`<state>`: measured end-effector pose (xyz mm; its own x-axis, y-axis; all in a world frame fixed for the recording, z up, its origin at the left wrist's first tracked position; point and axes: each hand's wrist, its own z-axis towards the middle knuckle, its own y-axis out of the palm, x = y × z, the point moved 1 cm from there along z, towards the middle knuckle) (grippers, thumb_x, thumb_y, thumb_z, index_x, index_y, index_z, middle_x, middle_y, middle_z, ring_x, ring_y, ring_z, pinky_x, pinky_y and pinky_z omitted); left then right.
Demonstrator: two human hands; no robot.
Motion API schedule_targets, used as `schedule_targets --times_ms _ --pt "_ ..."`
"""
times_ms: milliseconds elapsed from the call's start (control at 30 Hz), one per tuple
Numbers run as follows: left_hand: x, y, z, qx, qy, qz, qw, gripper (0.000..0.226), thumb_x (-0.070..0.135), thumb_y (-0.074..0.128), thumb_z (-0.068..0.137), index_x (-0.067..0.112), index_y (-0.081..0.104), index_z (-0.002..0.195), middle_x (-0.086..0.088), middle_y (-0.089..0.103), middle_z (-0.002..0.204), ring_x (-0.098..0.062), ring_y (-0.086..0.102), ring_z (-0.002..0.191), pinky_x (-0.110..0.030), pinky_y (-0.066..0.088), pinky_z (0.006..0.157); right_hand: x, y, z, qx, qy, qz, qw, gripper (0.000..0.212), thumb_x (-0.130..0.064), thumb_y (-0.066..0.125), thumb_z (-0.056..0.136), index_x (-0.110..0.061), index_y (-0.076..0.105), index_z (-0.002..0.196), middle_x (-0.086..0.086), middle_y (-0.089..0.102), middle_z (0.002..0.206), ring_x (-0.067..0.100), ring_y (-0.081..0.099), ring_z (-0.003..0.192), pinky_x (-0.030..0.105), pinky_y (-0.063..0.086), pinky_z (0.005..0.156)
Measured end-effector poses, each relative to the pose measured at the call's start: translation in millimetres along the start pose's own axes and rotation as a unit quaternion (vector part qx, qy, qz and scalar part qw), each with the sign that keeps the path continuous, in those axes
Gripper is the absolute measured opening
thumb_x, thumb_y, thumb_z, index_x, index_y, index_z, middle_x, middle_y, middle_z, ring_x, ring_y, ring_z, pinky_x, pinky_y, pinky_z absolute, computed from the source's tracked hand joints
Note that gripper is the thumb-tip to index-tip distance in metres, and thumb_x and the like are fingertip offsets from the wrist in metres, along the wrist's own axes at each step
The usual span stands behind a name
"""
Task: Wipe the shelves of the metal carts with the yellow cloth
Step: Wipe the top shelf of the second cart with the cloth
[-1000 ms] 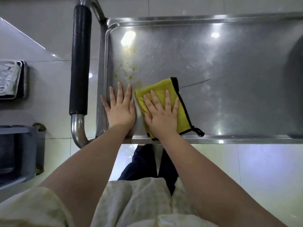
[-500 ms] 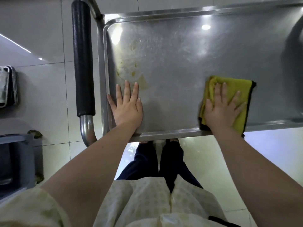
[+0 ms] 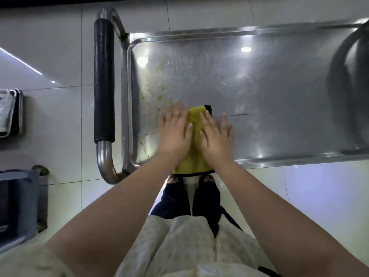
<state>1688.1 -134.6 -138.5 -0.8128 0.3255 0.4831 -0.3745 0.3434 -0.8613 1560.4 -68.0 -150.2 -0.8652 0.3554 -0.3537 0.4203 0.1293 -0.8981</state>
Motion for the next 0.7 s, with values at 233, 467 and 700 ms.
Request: schedule_targets --times_ms 233,467,700 --pt "33.1 56.9 -19.0 -0.056 -0.019 0.152 0.987 0.058 0.053 0.013 0.1 0.04 -0.005 0.153 0.014 -0.012 0.16 -0.021 -0.009 0.151 -0.06 -0.015 0.114 50.5 -3.7 20.3 -0.029 -0.036 -0.033 0.998 0.055 -0.04 0.014 0.102 -0.033 0.009 0.156 -0.011 0.004 0.164 0.024 -0.004 0.151 0.051 -0.007 0.12" --pt "-53.6 5.4 -23.1 -0.015 -0.057 0.188 0.98 0.06 0.058 0.013 0.096 0.047 0.001 0.153 0.014 -0.004 0.163 -0.019 -0.01 0.151 -0.06 -0.008 0.116 54.3 6.9 20.6 0.004 -0.046 -0.098 0.994 0.056 -0.045 0.02 0.102 -0.037 0.003 0.155 -0.014 -0.007 0.161 0.029 -0.009 0.15 0.049 -0.012 0.119" --pt "-39.5 11.1 -16.9 -0.035 -0.091 0.16 0.982 0.055 0.056 0.009 0.097 0.052 -0.011 0.148 0.014 -0.01 0.162 -0.026 -0.014 0.15 -0.064 -0.014 0.113 50.0 11.7 21.0 0.03 -0.047 -0.121 0.991 0.058 -0.043 0.021 0.099 -0.032 0.015 0.155 -0.006 0.012 0.164 0.037 0.003 0.149 0.049 -0.014 0.117"
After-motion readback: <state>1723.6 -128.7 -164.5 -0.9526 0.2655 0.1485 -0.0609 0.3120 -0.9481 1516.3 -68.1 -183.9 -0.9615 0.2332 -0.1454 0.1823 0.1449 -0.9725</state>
